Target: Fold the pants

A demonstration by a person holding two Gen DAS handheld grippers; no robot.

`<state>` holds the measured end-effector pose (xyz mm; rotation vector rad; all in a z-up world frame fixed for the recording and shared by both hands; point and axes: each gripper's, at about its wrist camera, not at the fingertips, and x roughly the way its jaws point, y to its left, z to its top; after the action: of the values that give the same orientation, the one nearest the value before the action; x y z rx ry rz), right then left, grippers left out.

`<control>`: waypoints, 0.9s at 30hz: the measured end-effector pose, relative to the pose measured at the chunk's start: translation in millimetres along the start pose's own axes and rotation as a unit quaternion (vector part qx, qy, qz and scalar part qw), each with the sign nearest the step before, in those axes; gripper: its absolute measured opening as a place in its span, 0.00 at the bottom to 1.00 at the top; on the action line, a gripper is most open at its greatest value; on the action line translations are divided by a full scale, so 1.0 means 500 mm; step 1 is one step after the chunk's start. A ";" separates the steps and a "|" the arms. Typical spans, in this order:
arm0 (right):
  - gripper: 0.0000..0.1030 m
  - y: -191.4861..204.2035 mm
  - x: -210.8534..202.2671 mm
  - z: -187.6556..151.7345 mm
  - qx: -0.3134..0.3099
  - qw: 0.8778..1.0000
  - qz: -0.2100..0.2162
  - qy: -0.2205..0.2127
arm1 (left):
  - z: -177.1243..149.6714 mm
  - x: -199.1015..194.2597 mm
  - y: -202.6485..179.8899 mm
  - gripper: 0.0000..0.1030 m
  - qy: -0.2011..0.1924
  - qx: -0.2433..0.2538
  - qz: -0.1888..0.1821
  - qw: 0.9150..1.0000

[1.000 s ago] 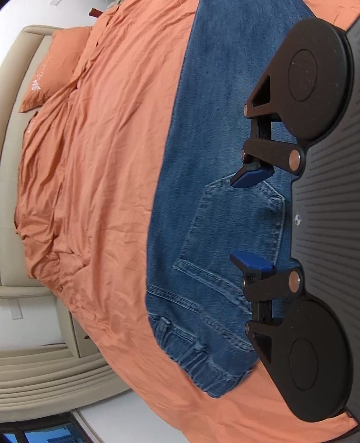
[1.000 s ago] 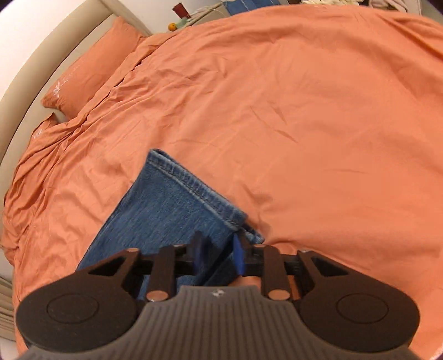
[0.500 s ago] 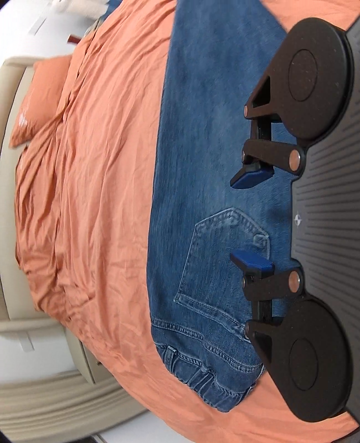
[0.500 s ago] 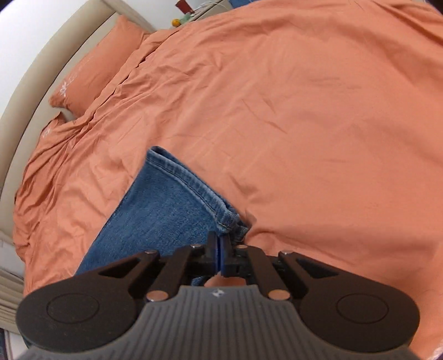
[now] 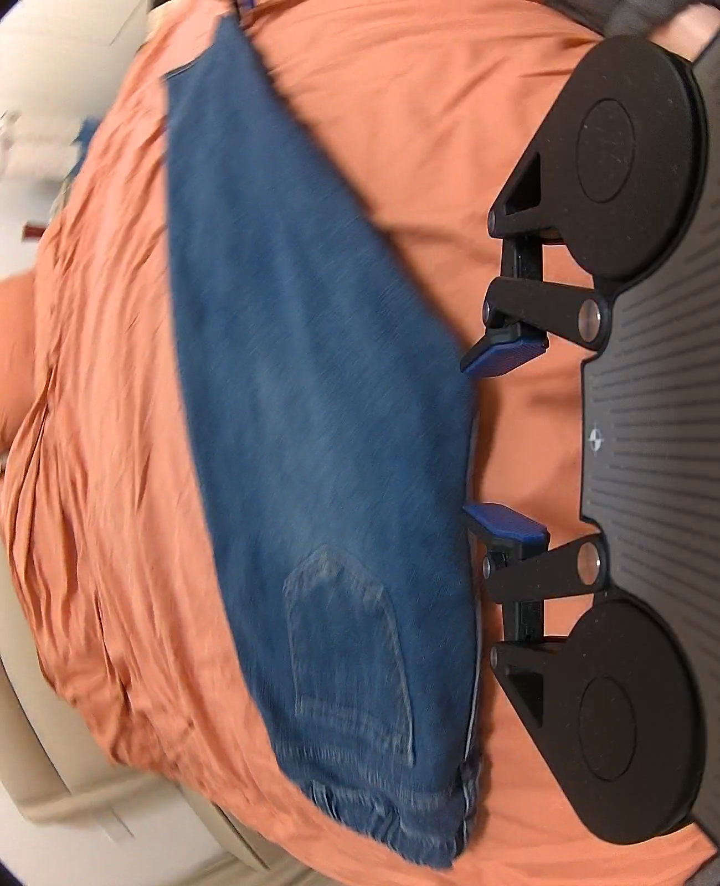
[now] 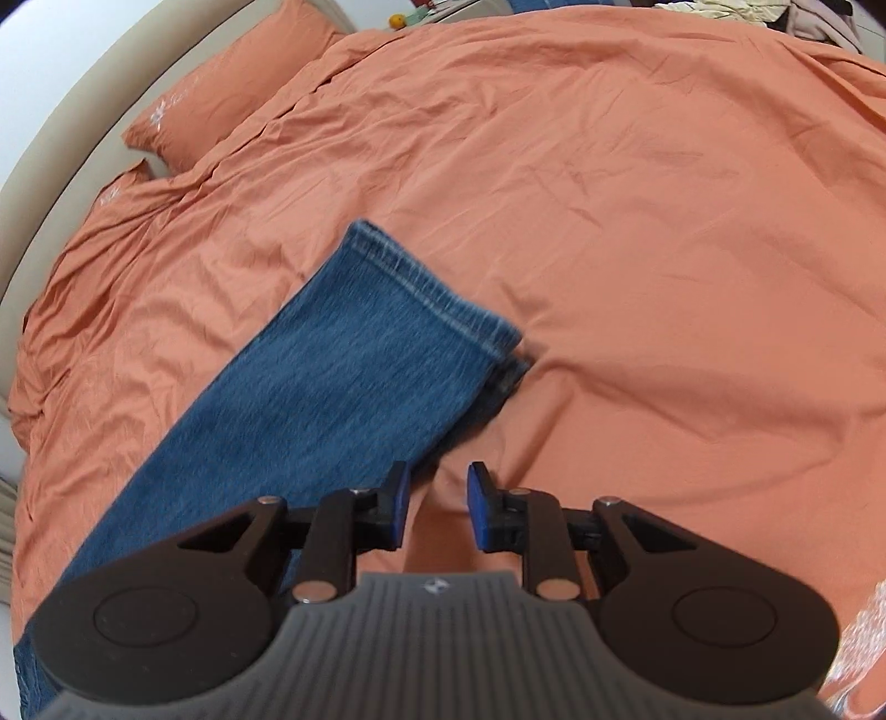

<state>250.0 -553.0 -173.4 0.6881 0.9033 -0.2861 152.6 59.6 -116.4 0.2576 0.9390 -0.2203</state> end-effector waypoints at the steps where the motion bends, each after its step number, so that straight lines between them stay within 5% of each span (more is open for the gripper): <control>1: 0.21 0.009 0.002 -0.006 -0.009 1.000 -0.002 0.003 | -0.005 0.012 -0.012 0.63 0.002 0.000 -0.002 1.000; 7: 0.28 0.054 0.002 -0.039 -0.050 0.999 0.008 0.017 | -0.016 0.067 -0.053 0.67 -0.036 -0.055 0.032 0.997; 11: 0.31 0.074 0.000 -0.050 -0.081 0.996 0.008 0.025 | 0.013 0.051 -0.031 0.75 -0.079 -0.128 0.017 0.988; 14: 0.31 0.074 0.003 -0.052 -0.086 0.996 0.008 0.026 | 0.045 0.071 -0.025 0.72 -0.047 -0.144 0.034 0.988; 16: 0.31 0.067 0.004 -0.052 -0.080 0.996 0.009 0.026 | 0.052 0.083 -0.039 0.66 -0.025 -0.127 0.052 0.990; 22: 0.31 0.057 0.004 -0.058 -0.077 0.997 0.010 0.029 | 0.018 0.091 -0.109 0.70 -0.021 -0.005 0.115 0.993; 24: 0.31 0.053 0.005 -0.058 -0.072 0.997 0.009 0.030 | 0.016 0.098 -0.106 0.56 -0.030 -0.017 0.143 0.989; 25: 0.31 0.051 0.004 -0.058 -0.068 0.997 0.009 0.030 | 0.022 0.096 -0.097 0.36 -0.034 -0.033 0.145 0.988; 27: 0.31 0.051 0.001 -0.059 -0.064 0.997 0.010 0.031 | 0.038 0.075 -0.075 0.15 -0.039 -0.072 0.112 0.990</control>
<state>244.8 -514.4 -175.6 0.5899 0.9656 -0.1882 177.6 15.5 -140.9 0.2181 0.8369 0.0439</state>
